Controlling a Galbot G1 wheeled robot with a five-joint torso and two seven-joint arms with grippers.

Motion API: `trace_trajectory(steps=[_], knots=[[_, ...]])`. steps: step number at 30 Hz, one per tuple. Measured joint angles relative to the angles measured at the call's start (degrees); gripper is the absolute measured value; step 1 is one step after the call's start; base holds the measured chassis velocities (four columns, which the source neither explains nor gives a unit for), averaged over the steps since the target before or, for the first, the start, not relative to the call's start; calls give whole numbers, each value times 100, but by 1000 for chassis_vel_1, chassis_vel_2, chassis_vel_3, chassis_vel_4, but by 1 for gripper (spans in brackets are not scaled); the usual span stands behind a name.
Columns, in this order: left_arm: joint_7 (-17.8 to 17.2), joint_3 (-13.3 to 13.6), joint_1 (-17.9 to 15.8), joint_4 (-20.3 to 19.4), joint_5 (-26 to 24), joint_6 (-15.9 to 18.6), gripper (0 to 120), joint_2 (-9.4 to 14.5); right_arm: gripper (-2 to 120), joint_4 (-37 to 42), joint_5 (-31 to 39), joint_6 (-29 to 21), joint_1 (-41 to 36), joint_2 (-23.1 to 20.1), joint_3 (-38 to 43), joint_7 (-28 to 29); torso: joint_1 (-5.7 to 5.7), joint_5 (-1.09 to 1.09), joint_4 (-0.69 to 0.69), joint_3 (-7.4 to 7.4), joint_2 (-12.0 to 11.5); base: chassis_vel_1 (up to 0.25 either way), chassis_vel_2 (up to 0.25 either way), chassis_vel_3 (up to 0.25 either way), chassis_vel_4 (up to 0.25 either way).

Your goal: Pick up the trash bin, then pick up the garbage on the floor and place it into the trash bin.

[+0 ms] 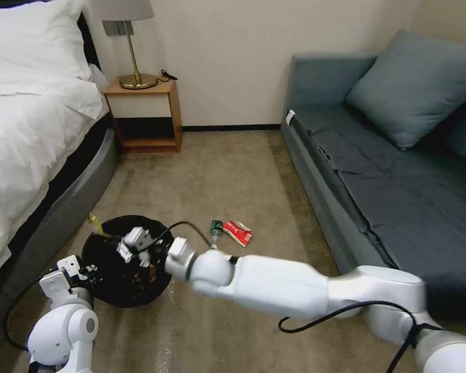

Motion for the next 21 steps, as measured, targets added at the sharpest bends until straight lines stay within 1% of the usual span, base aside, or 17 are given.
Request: trace_trajectory(steps=[2, 6, 7, 8, 9, 10, 14, 15, 16, 19, 20, 21], knots=[[1, -3, 23, -38, -1, 6, 2, -6, 0, -200, -126, -5, -44, 93, -61, 93, 0, 1, 0, 0, 0, 0, 0, 0, 0], [-1, -18, 56, -84, -5, 8, 2, -6, 2, -338, -321, -53, -58, 85, -90, 217, 0, 1, 0, 0, 0, 0, 0, 0, 0], [-1, -19, 61, -95, -8, 8, 2, -7, 4, -334, -355, -80, -57, 55, -90, 255, 0, 1, 0, 0, 0, 0, 0, 0, 0], [-1, -21, 62, -99, -8, 8, 2, -7, 10, -313, -371, -111, -54, 28, -90, 272, 0, 1, -1, 0, 0, 0, 0, 0, 0], [-1, -21, 62, -99, -8, 8, 2, -7, 10, -313, -371, -111, -54, 28, -90, 272, 0, 1, -1, 0, 0, 0, 0, 0, 0], [-1, -21, 62, -100, -9, 8, 2, -7, 13, -274, -393, -144, -46, -2, -87, 297, 0, 1, -1, 0, 0, 0, 0, 0, 0], [-1, -21, 61, -112, -13, 12, 2, -6, 31, -144, -427, -213, -14, -87, -32, 350, 0, 2, 0, 0, 0, 0, 0, 0, 0], [-1, -21, 61, -112, -13, 12, 2, -6, 31, -144, -427, -213, -14, -87, -32, 350, 0, 2, 0, 0, 0, 0, 0, 0, 0], [-1, -21, 61, -115, -16, 12, 2, -6, 34, -118, -431, -223, -4, -105, -27, 350, 0, 2, 0, 0, 0, 0, 0, 0, 0], [-1, -25, 66, -137, -30, 13, 2, 0, 50, -26, -462, -260, 29, -167, 14, 366, 0, 2, 0, 0, 0, 0, 0, 0, 0], [-1, -25, 66, -137, -30, 13, 2, 0, 50, -26, -462, -260, 29, -167, 14, 366, 0, 2, 0, 0, 0, 0, 0, 0, 0], [-1, -30, 68, -143, -35, 13, 2, 2, 53, 8, -472, -270, 40, -189, 35, 377, 0, 2, 0, 0, 0, 0, 0, 0, 0]])
